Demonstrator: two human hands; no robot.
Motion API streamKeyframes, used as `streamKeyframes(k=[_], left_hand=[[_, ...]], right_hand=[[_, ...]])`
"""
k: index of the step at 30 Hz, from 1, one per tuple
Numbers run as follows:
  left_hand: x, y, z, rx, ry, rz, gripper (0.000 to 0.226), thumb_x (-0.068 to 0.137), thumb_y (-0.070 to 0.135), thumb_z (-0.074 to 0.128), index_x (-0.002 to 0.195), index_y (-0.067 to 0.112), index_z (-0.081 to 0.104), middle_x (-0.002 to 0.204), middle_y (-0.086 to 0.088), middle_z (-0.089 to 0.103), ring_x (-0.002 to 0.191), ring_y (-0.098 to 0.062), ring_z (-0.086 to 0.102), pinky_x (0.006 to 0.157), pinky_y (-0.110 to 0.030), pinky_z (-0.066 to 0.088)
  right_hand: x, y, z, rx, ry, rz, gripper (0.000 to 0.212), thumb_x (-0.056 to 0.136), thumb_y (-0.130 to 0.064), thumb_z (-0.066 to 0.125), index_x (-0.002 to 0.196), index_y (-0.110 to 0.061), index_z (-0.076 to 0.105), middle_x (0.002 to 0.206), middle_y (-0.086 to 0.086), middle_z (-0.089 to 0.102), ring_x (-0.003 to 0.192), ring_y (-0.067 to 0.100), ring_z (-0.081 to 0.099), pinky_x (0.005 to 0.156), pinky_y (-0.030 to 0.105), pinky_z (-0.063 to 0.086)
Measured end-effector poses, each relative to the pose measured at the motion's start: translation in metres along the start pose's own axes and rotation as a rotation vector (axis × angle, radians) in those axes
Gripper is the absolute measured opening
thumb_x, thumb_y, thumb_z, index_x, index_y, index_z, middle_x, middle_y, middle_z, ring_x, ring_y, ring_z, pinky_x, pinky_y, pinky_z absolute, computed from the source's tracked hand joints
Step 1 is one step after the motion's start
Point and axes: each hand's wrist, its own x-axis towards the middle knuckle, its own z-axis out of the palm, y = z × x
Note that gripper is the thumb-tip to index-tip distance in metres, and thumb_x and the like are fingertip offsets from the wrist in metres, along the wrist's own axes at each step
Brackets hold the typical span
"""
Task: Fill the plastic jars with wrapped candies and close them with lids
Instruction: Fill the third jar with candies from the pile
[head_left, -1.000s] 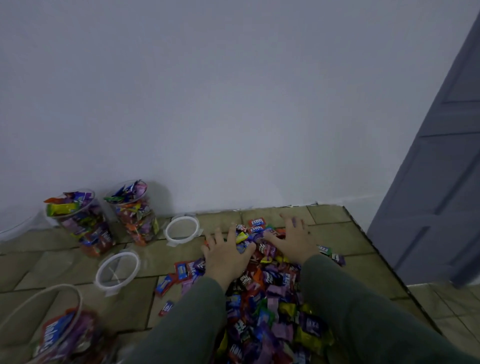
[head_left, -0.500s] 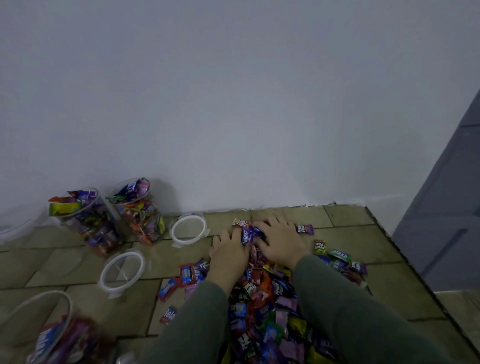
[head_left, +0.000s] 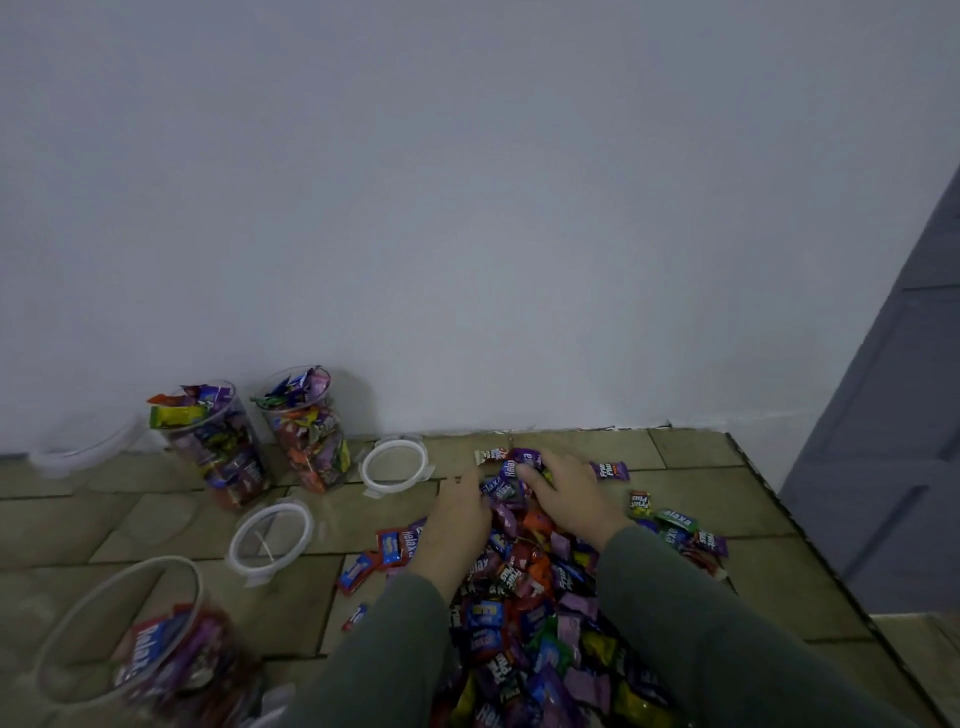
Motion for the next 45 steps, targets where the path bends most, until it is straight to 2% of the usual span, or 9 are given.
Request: streamKeyframes(k=[4,12,17,25,29,32,35,41,45], left_hand=[[-0.022,0.008,-0.011,-0.065,0.158,0.075,0.024,0.102,0.019,0.043,0.121,0.008,0.051,0.112,-0.007,0.051,0.1,-0.022,0.048,0.075,-0.026,0.032],[-0.064,0.018,-0.039,-0.276,0.322,0.02,0.015,0.1,0.022,0.044,0.092,0.014,0.053,0.088,-0.007,0.058,0.074,-0.017,0.049,0.057,-0.025,0.026],[-0.095,0.021,-0.06,-0.354,0.33,0.022,0.024,0.101,0.023,0.043,0.077,0.019,0.044,0.068,0.001,0.05,0.059,-0.009,0.044,0.047,-0.02,0.027],[-0.123,0.014,-0.11,-0.406,0.424,0.122,0.026,0.101,0.028,0.042,0.089,0.009,0.055,0.074,-0.003,0.054,0.061,-0.014,0.046,0.052,-0.023,0.03],[-0.132,0.004,-0.131,-0.443,0.482,0.181,0.027,0.101,0.028,0.045,0.084,0.008,0.051,0.072,-0.003,0.05,0.067,-0.017,0.045,0.056,-0.03,0.03],[-0.139,-0.004,-0.147,-0.482,0.502,0.213,0.022,0.101,0.025,0.046,0.084,0.012,0.054,0.071,0.004,0.053,0.067,-0.012,0.047,0.059,-0.03,0.031],[-0.146,-0.014,-0.164,-0.511,0.523,0.248,0.02,0.101,0.024,0.047,0.082,0.025,0.052,0.077,0.003,0.058,0.07,-0.012,0.051,0.06,-0.027,0.035],[-0.155,-0.047,-0.189,-0.528,0.559,0.281,0.025,0.1,0.025,0.049,0.077,0.031,0.048,0.068,0.01,0.052,0.06,0.001,0.048,0.055,-0.013,0.034],[-0.158,-0.076,-0.199,-0.554,0.594,0.268,0.02,0.1,0.025,0.05,0.081,0.02,0.052,0.068,0.003,0.054,0.06,-0.009,0.046,0.059,-0.026,0.036]], right_hand=[[-0.014,-0.025,0.0,0.06,0.124,-0.015,0.036,0.1,-0.046,0.039,0.073,-0.023,0.041,0.072,-0.005,0.047,0.078,0.022,0.051,0.079,0.039,0.039],[-0.061,-0.079,0.0,0.528,0.231,-0.006,0.024,0.1,-0.038,0.044,0.088,-0.02,0.055,0.082,0.001,0.059,0.076,0.008,0.055,0.068,0.023,0.041],[-0.086,-0.107,-0.002,0.725,0.266,0.121,0.026,0.1,-0.041,0.041,0.106,-0.02,0.056,0.088,-0.015,0.055,0.08,-0.008,0.049,0.067,0.01,0.037],[-0.099,-0.155,-0.005,0.998,0.326,0.239,0.065,0.096,-0.054,0.04,0.147,-0.013,0.034,0.146,-0.002,0.041,0.135,0.016,0.038,0.112,0.035,0.031],[-0.1,-0.181,0.001,1.114,0.361,0.234,0.079,0.083,-0.073,0.044,0.142,-0.021,0.043,0.143,-0.001,0.047,0.132,0.021,0.044,0.109,0.048,0.038],[-0.1,-0.19,0.01,1.219,0.397,0.248,0.063,0.092,-0.062,0.043,0.139,-0.021,0.045,0.138,-0.008,0.048,0.128,0.015,0.044,0.109,0.043,0.037],[-0.103,-0.203,0.02,1.203,0.405,0.282,0.078,0.085,-0.071,0.045,0.145,-0.021,0.039,0.146,-0.002,0.044,0.133,0.022,0.042,0.109,0.046,0.037],[-0.11,-0.247,0.026,1.21,0.282,0.263,0.031,0.101,-0.043,0.04,0.124,-0.025,0.051,0.095,-0.015,0.05,0.085,0.001,0.049,0.086,0.026,0.038],[-0.102,-0.28,0.047,1.17,0.267,0.268,0.052,0.097,-0.052,0.043,0.136,-0.017,0.05,0.129,-0.004,0.057,0.116,0.014,0.054,0.099,0.039,0.045]])
